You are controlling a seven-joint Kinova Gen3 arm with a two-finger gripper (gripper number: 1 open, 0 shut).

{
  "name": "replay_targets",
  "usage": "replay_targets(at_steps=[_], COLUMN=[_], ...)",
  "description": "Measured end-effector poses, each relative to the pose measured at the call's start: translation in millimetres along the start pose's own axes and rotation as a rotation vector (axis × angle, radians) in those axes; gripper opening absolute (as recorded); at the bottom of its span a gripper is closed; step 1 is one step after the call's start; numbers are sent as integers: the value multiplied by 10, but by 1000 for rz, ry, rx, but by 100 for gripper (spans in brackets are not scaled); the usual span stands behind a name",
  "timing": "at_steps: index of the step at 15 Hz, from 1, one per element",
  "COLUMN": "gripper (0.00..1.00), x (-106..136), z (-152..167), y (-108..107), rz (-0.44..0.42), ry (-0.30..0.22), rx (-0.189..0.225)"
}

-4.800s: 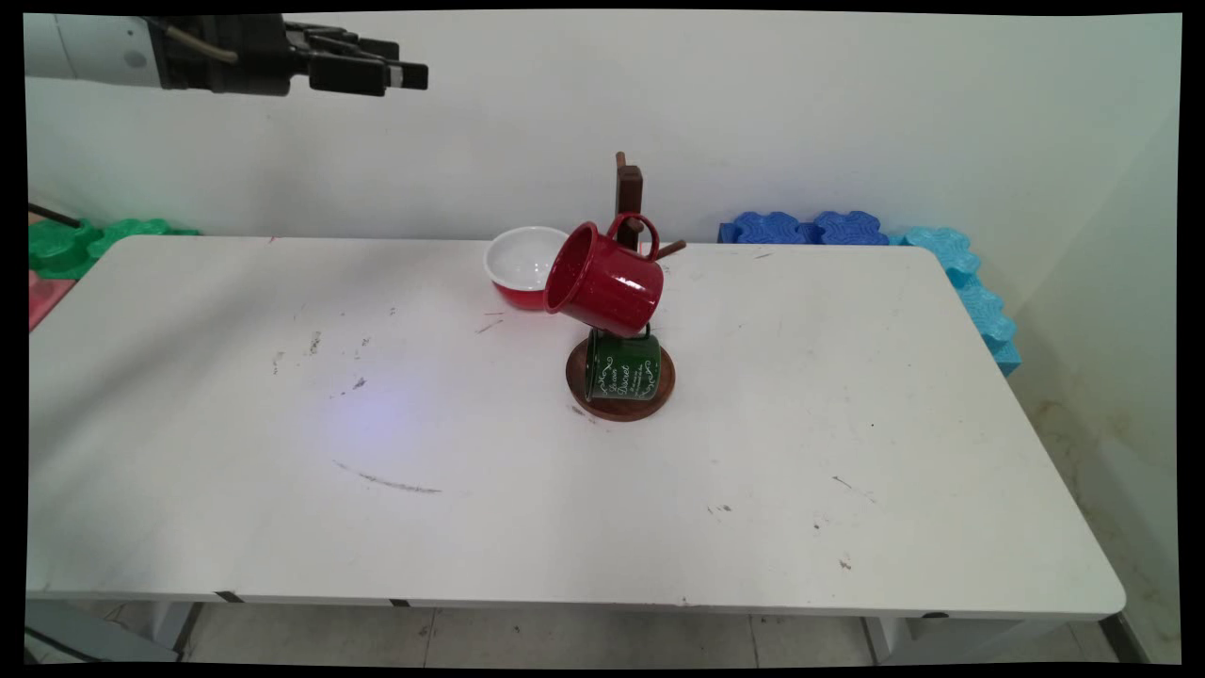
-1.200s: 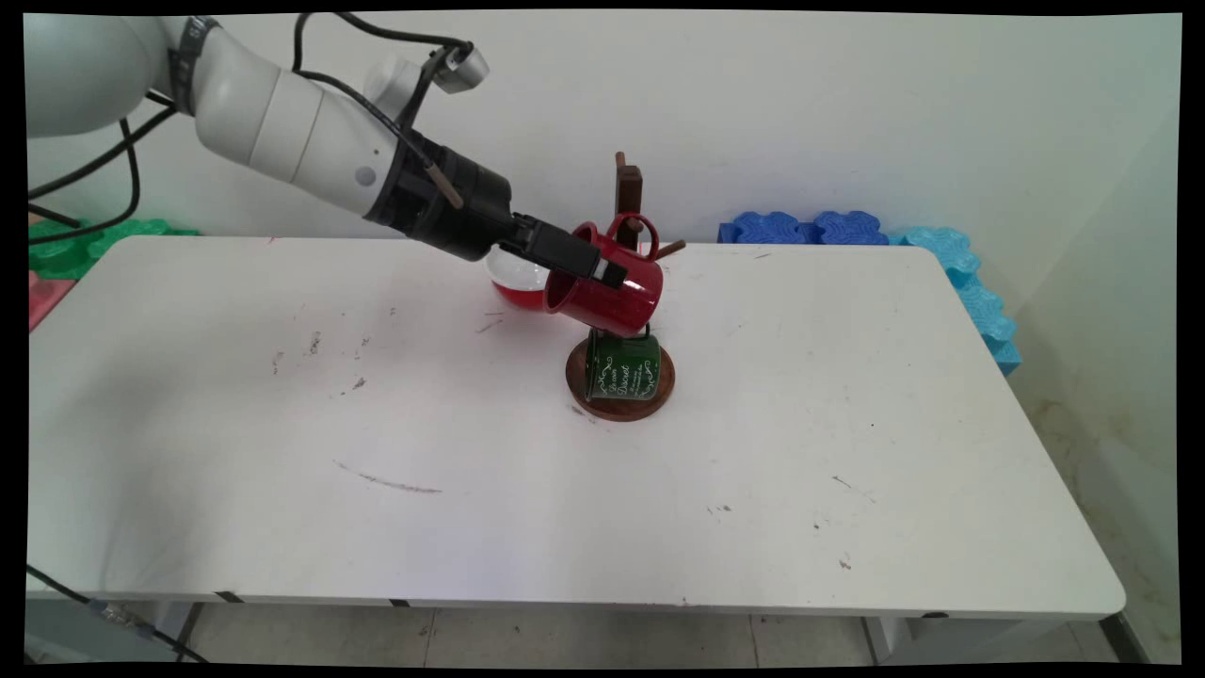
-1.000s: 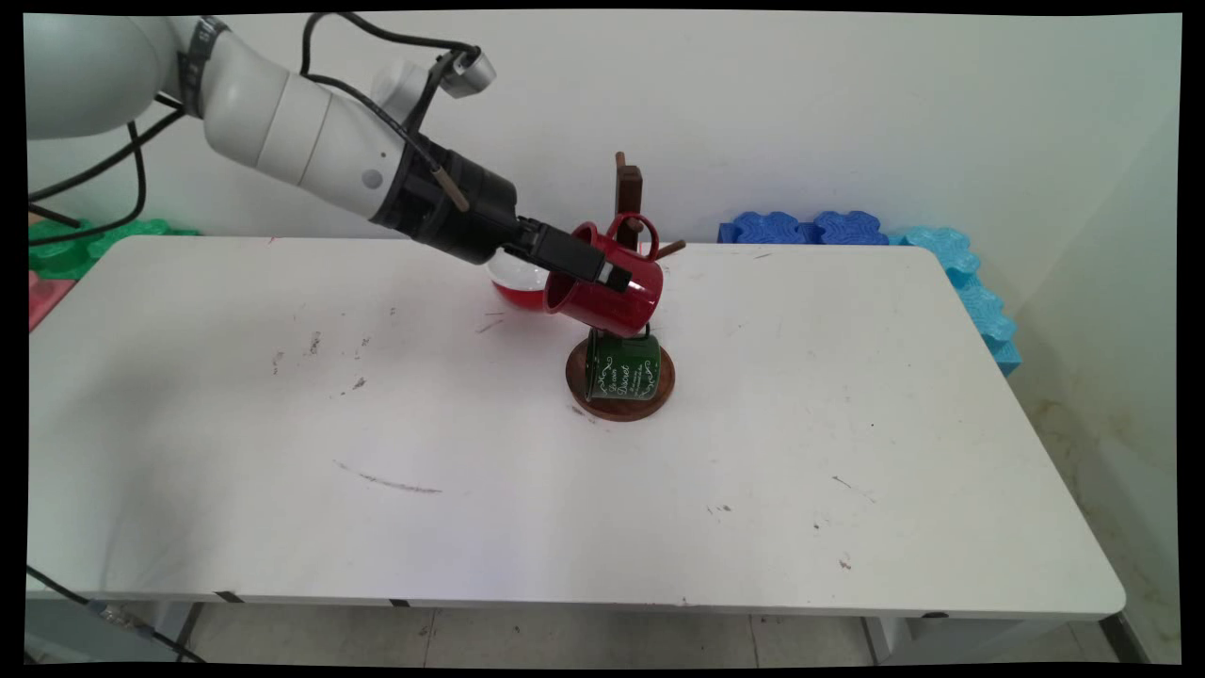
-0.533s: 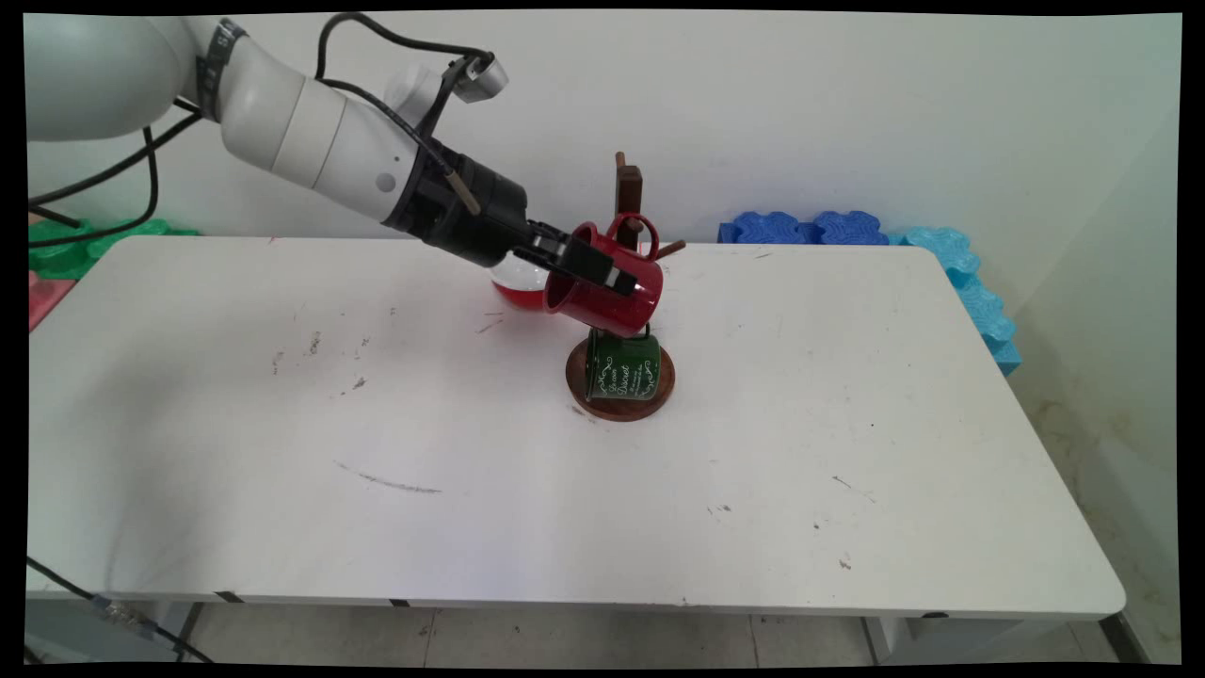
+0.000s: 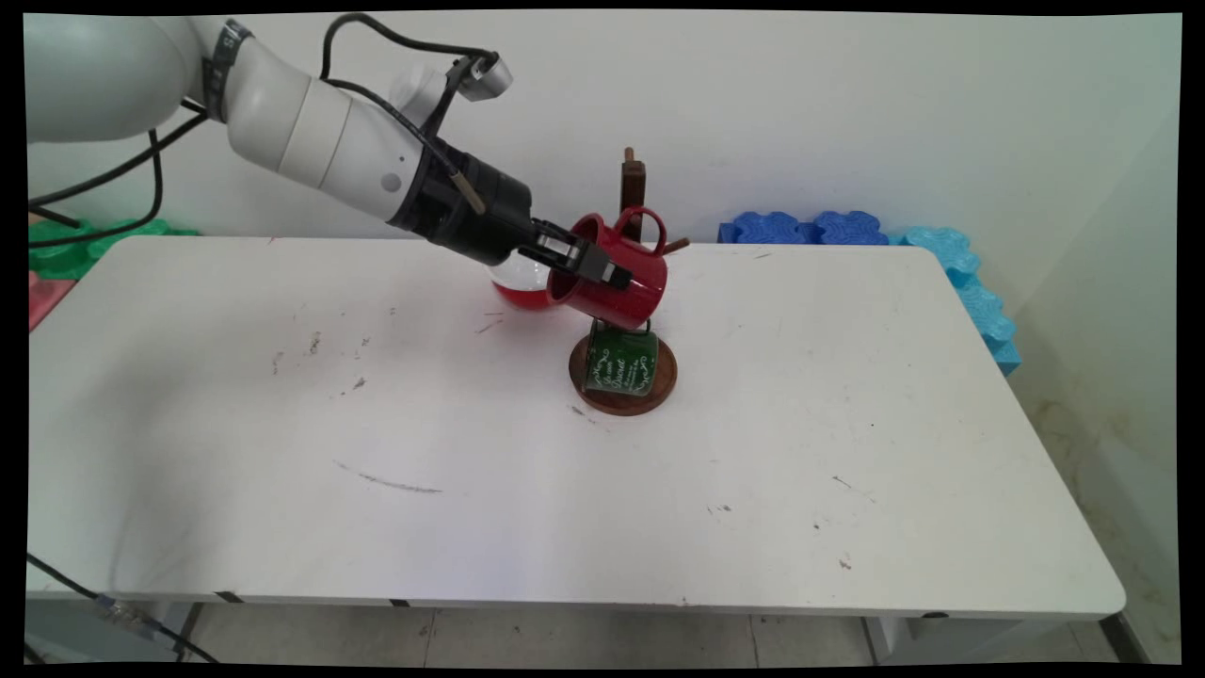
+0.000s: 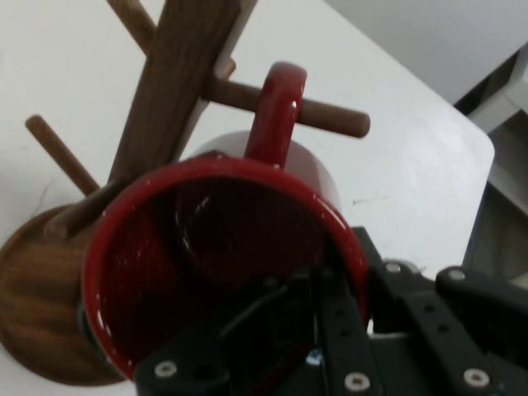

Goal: Place the picked object on the table

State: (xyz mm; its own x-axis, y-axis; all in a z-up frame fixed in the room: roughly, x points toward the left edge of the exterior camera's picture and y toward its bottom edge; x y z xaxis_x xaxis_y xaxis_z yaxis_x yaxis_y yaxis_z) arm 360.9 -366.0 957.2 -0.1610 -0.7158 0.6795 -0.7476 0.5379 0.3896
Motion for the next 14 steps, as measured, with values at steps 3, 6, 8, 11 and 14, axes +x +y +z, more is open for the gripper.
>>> replay_targets(at_steps=[3, 6, 8, 11, 14], gripper=[0, 0, 0, 0, 0], x=[5, 11, 12, 8, 7], z=[5, 11, 13, 16, 14], y=[7, 13, 21, 41, 72], rz=[3, 4, 6, 7, 10], ry=[3, 5, 5, 4, 4], rx=[-1, -3, -4, -9, -14])
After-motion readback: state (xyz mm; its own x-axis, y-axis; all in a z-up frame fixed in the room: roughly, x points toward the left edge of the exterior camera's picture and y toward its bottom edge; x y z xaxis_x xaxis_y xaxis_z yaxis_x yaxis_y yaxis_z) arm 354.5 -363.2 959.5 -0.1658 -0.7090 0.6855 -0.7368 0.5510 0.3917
